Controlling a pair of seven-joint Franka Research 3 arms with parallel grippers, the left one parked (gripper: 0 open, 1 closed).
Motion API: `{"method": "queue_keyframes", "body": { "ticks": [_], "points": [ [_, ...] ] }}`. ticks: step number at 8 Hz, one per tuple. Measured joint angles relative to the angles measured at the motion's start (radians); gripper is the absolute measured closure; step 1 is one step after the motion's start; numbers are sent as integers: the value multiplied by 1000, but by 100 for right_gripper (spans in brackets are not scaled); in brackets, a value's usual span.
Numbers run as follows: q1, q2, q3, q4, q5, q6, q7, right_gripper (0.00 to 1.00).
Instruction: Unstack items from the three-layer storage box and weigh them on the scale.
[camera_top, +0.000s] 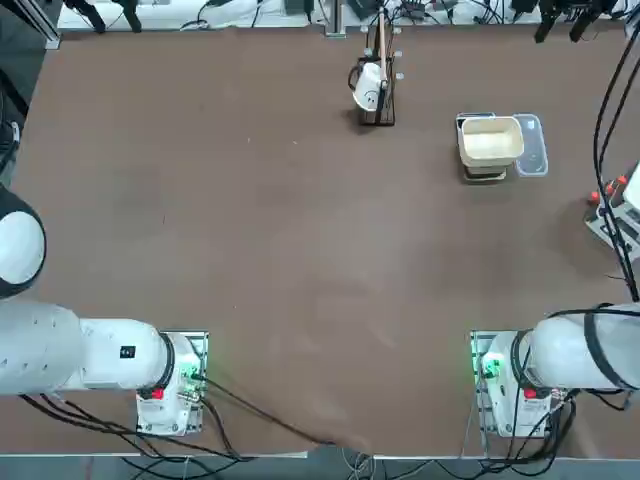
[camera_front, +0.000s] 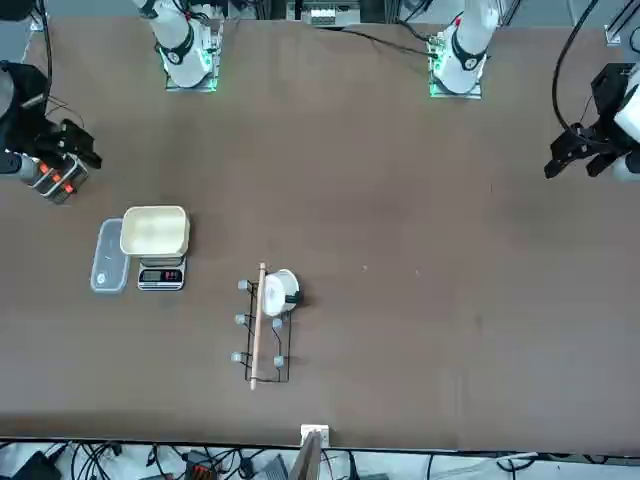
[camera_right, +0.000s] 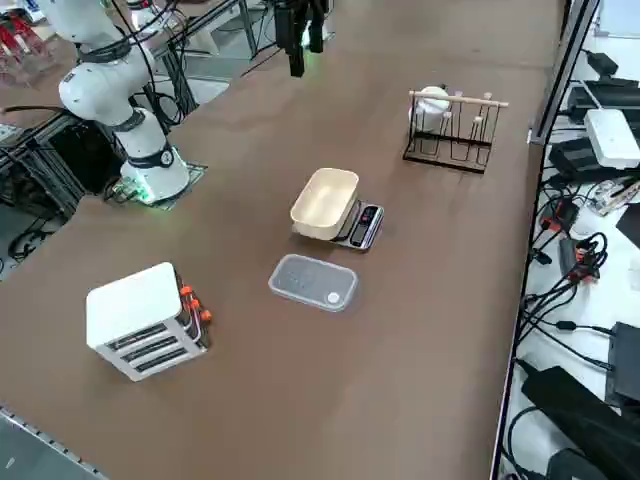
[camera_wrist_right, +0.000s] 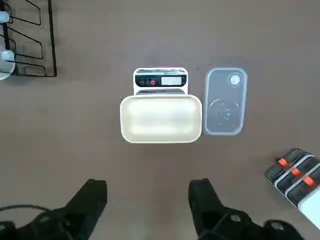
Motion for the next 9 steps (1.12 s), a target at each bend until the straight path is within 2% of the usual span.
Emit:
{"method": "queue_keyframes", "body": {
  "ticks": [3, 5, 6, 9],
  "points": [
    [-3, 0, 0, 0, 0, -6, -2, 0],
    [-8, 21, -2, -3, -27, -93, -3, 0],
    [-16, 52, -3, -2, -47, -133, -1, 0],
    [-48, 160, -7, 41, -68, -135, -3, 3]
  ]
}}
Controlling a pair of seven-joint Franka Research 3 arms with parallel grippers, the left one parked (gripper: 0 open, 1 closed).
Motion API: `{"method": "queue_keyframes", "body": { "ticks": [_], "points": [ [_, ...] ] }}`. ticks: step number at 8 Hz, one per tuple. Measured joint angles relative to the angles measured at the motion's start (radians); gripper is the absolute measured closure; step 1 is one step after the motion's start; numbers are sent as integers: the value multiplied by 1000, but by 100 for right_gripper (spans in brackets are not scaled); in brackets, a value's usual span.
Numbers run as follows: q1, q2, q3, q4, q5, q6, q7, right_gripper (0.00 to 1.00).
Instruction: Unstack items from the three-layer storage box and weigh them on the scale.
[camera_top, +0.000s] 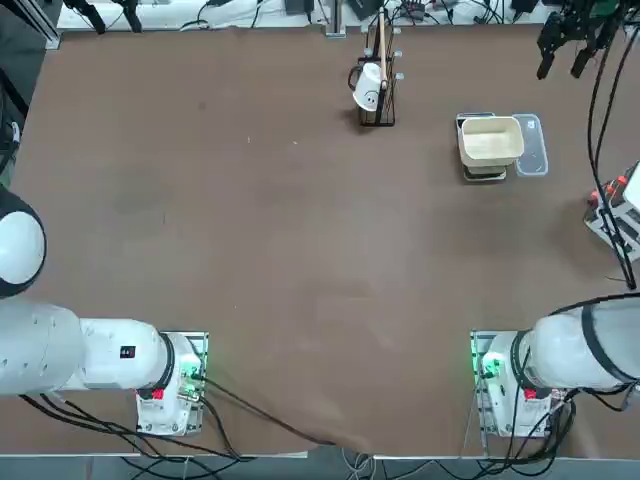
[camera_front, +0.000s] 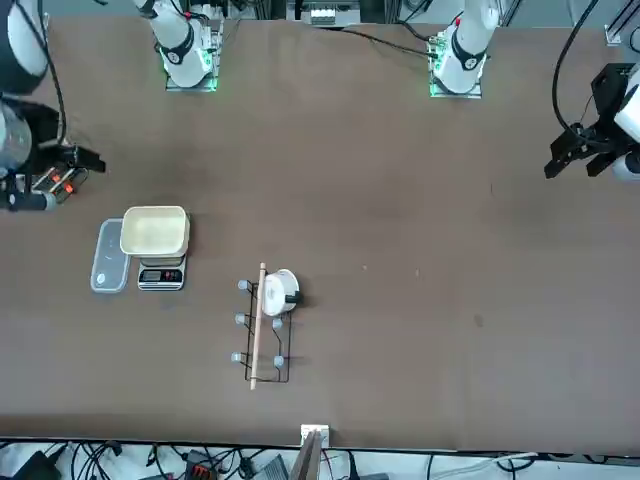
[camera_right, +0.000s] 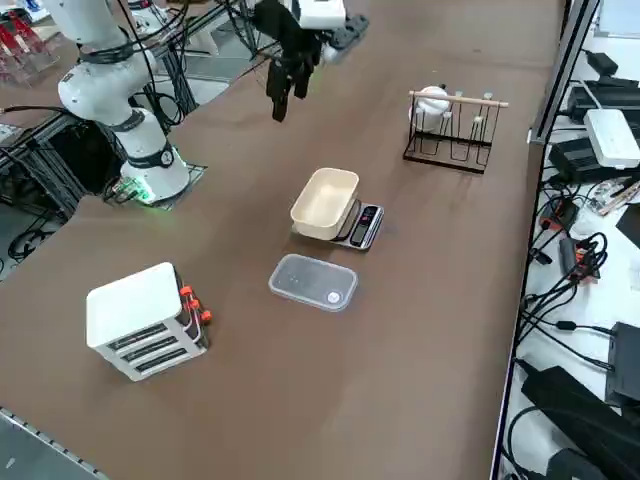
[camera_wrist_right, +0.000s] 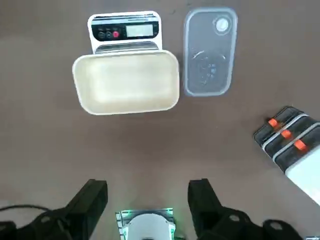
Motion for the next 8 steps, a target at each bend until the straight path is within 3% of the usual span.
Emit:
{"method": "queue_keyframes", "body": {
  "ticks": [2, 5, 8],
  "points": [
    [-51, 58, -1, 8, -17, 63, -152, 5],
    [-282, 180, -9, -59, -20, 340, -713, 5],
    [-364, 173, -9, -181, -177, 465, -959, 5]
  ]
}}
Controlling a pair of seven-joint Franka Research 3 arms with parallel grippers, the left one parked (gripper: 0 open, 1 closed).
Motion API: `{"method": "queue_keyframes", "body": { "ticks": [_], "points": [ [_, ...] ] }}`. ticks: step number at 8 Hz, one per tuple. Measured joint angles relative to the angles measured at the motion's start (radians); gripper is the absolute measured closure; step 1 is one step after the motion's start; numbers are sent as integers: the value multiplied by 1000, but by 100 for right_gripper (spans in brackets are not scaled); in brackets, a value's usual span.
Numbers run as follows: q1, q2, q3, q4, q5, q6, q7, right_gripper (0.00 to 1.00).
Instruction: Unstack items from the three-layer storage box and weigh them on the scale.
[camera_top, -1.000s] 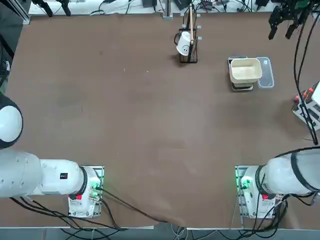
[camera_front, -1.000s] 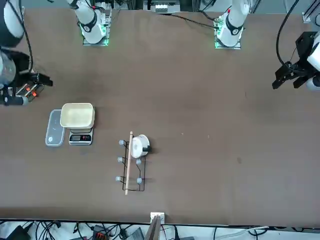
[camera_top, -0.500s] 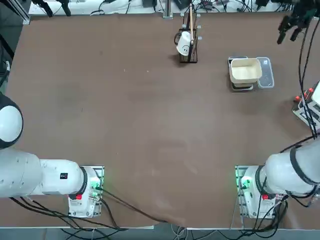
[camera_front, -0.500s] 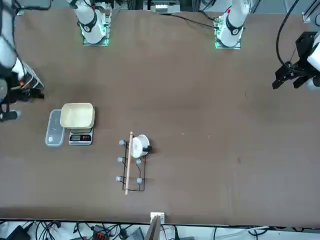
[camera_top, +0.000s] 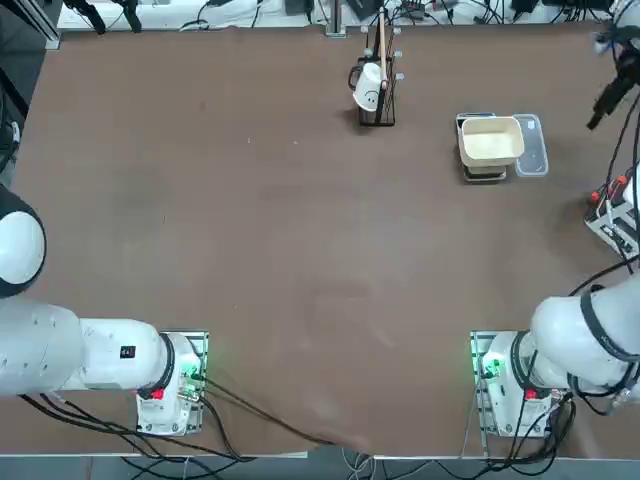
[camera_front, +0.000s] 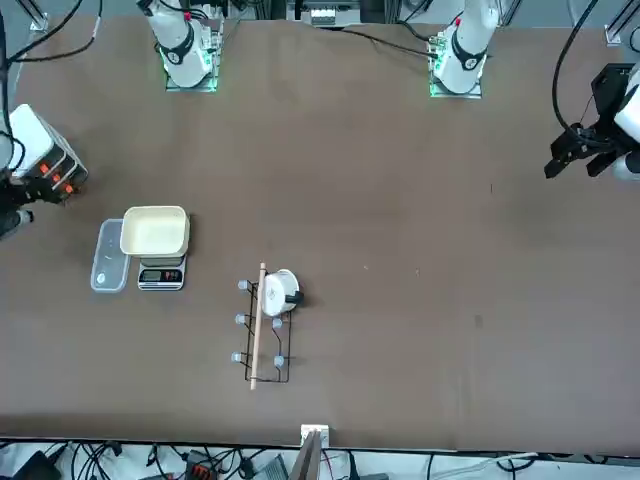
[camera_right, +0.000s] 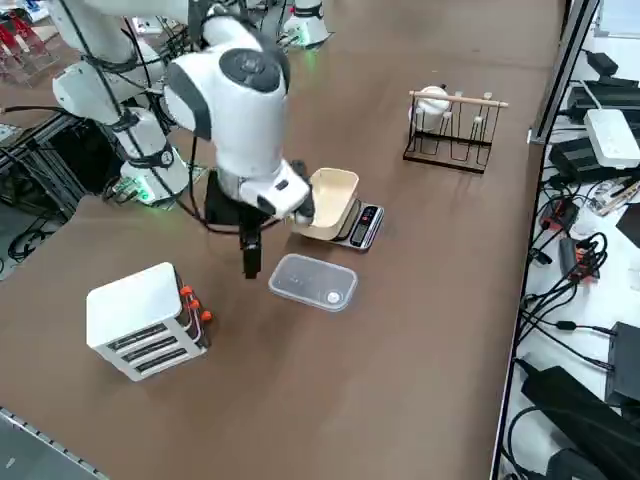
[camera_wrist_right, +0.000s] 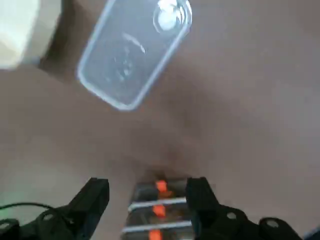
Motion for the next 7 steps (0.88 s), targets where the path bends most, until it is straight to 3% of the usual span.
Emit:
{"method": "queue_keyframes", "body": {
  "ticks": [2, 4, 7],
  "points": [
    [-5, -66, 1, -116, -81, 28, -9, 9],
    [-53, -118, 1, -241, -127, 140, -10, 15],
    [-114, -122, 0, -349, -220, 265, -18, 40]
  ]
}}
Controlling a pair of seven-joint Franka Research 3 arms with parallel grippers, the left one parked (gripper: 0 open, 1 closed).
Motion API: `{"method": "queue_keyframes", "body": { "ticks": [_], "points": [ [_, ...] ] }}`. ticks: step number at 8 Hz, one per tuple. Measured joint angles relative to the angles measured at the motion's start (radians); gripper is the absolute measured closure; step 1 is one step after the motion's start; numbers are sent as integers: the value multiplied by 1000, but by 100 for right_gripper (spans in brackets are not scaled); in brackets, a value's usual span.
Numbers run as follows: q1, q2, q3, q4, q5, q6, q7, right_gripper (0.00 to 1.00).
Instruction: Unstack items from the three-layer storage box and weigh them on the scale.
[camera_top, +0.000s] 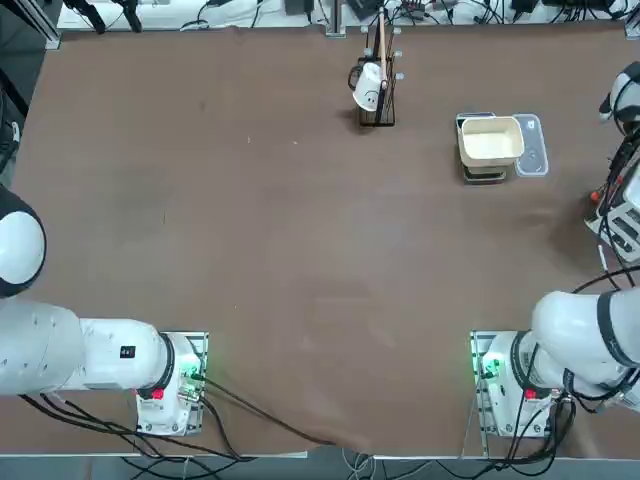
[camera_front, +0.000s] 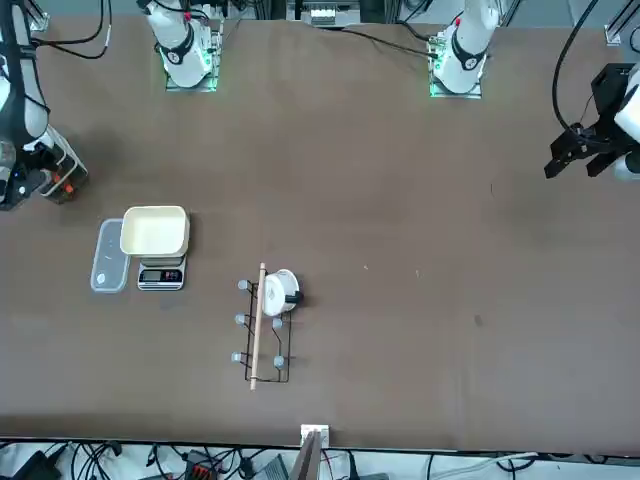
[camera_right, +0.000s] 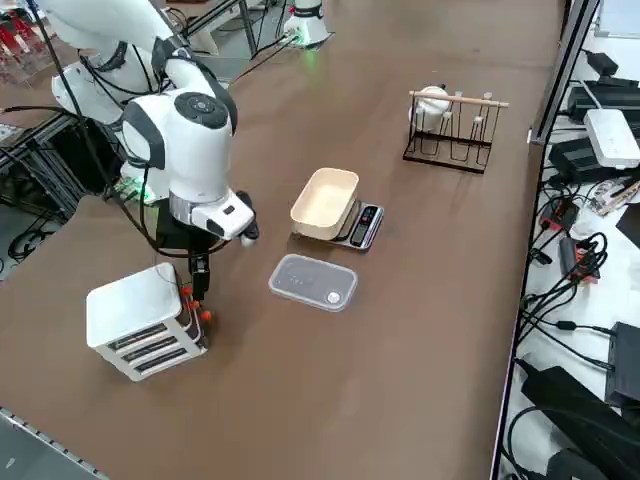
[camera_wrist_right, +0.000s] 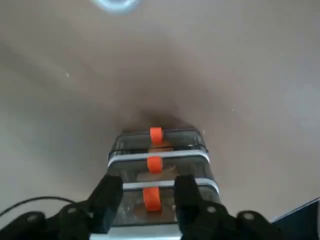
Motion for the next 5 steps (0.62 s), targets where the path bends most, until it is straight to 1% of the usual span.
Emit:
{"method": "queue_keyframes", "body": {
  "ticks": [2, 5],
  "points": [
    [-2, 0, 1, -6, -17, 1, 0, 45],
    [-18, 5, 1, -11, -18, 4, -1, 45]
  ]
}}
